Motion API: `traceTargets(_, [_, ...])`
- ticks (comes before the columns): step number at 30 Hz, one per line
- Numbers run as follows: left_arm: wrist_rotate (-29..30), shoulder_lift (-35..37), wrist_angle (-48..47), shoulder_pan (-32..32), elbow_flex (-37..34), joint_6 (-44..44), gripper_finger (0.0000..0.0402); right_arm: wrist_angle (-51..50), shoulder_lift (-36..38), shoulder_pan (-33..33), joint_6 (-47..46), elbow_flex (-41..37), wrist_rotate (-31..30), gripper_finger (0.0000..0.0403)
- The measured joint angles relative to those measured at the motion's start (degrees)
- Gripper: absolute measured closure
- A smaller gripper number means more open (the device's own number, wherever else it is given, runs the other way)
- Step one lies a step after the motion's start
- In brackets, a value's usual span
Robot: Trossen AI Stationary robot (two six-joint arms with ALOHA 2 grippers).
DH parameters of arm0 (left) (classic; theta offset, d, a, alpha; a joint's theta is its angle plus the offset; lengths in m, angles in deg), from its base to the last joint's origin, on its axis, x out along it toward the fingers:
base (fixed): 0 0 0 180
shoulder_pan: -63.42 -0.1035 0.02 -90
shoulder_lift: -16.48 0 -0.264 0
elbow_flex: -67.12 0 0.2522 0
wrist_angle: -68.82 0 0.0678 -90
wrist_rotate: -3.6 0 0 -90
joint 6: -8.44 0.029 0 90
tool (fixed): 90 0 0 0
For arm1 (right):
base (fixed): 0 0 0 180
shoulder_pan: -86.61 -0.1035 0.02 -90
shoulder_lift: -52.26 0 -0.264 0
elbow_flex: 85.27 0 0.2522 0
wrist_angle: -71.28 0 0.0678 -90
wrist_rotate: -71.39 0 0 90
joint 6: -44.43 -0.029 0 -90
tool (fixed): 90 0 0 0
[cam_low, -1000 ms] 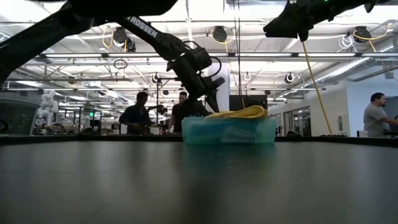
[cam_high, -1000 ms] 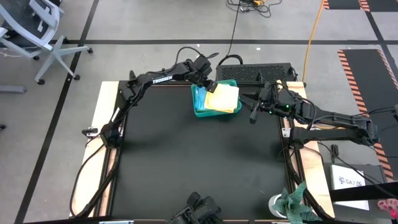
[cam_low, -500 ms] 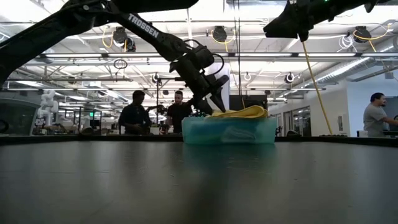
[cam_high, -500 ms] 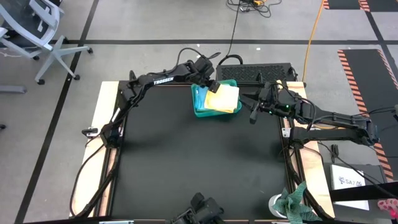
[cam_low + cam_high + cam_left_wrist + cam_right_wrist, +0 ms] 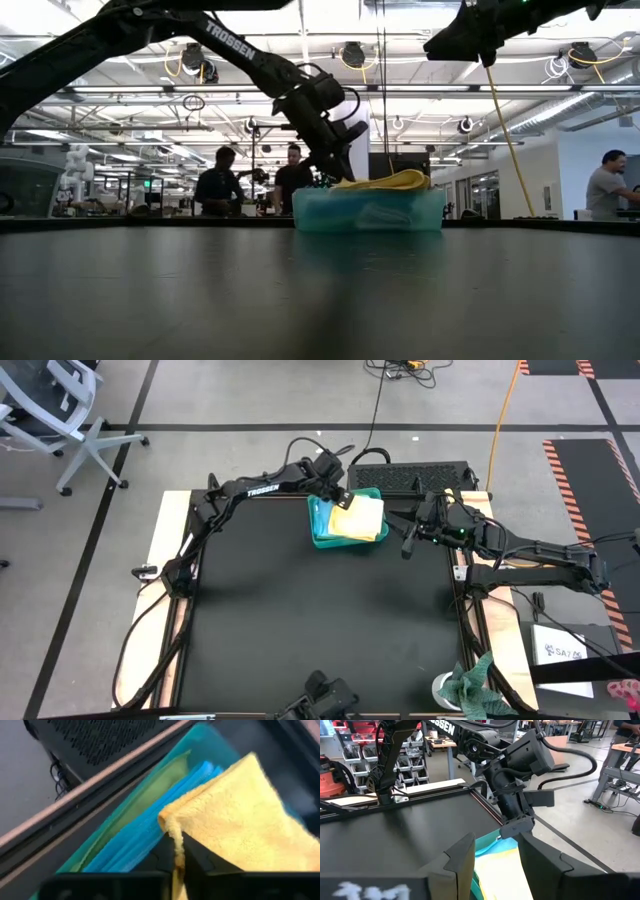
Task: Fold microfiber towels
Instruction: Put the yellow microfiber towel into the blue bin
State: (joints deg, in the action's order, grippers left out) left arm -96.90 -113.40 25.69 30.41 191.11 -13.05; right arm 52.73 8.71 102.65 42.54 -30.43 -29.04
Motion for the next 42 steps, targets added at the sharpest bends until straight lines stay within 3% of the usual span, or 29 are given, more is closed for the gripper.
traceTargets(2, [0.61, 0.00, -1.81, 0.02, 0.00, -0.14, 0.0391, 0.00, 0.00, 0.00, 0.00, 0.00, 0.01, 0.0261])
traceTargets(11, [8.69, 0.00, -16.50, 0.17, -0.01, -2.71, 0.0396, 0.00, 0.00, 0.00, 0.13, 0.00, 0.01, 0.0261])
traceTargets(21, [10.61, 2.00, -15.42, 1.32, -0.02, -3.04, 0.0396, 0.00, -0.02, 0.00, 1.03, 0.00, 0.02, 0.0261])
traceTargets(36, [8.07, 2.05, -13.66, 1.56, -0.02, -0.58, 0.0274, -0.22, -0.02, 0.00, 1.03, 0.00, 0.17, 0.0261])
traceTargets(42, [8.95, 3.38, -13.89, 0.62, -0.02, -0.63, 0.0257, -0.80, -0.02, 0.00, 0.63, 0.00, 0.87, 0.0261])
